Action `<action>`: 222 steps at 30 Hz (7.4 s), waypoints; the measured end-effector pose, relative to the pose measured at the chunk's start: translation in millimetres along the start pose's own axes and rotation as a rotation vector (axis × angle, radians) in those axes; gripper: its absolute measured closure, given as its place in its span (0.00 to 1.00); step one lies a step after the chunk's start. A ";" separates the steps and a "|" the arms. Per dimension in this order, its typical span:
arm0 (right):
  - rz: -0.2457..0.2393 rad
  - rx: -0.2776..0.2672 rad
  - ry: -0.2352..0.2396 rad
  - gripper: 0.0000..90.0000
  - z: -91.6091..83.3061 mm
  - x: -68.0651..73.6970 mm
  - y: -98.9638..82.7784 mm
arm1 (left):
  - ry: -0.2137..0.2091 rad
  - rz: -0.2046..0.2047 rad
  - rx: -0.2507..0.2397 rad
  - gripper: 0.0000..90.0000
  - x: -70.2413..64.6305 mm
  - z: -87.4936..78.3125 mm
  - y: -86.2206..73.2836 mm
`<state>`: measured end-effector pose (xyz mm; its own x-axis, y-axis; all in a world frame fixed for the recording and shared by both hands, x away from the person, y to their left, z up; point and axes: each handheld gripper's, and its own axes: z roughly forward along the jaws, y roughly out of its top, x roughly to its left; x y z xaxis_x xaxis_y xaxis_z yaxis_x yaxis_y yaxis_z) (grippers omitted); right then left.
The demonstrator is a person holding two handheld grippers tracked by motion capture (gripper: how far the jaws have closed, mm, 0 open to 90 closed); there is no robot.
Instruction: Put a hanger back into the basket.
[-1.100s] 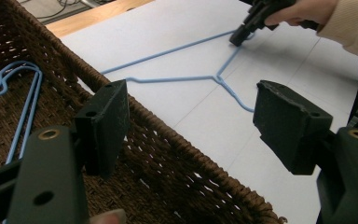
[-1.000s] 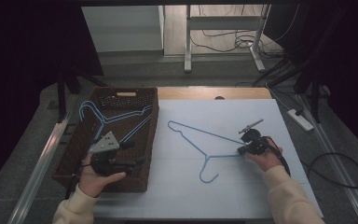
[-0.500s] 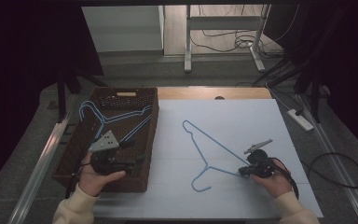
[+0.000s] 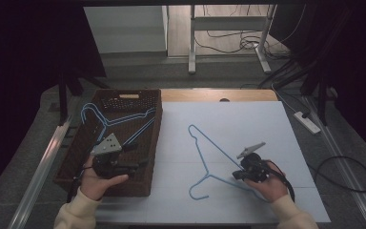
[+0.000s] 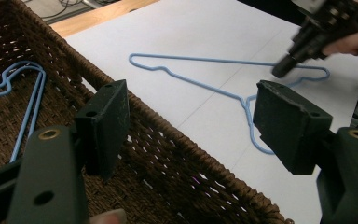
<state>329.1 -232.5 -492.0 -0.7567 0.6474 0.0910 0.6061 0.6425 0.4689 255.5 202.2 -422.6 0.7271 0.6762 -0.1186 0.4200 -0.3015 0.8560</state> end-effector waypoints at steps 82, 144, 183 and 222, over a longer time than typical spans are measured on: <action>0.164 -0.084 -0.027 1.00 -6.5 -39.2 -19.0 | -0.005 0.008 0.013 0.31 -1.5 4.1 -0.9; -0.006 -0.165 0.131 1.00 51.2 57.4 49.8 | -0.005 0.015 0.012 0.31 -3.1 3.5 -1.5; -0.075 0.159 -0.084 0.79 90.0 -5.8 151.8 | 0.003 0.020 0.013 0.31 -1.7 1.6 -2.0; 0.083 -0.109 -0.085 0.95 33.5 -6.3 129.4 | -0.005 -0.008 0.050 0.31 -20.5 18.8 3.8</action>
<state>420.6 -139.7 -461.3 -0.6787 0.7318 0.0612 0.6322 0.5399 0.5558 252.4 174.5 -426.4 0.7263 0.6754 -0.1280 0.4524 -0.3294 0.8287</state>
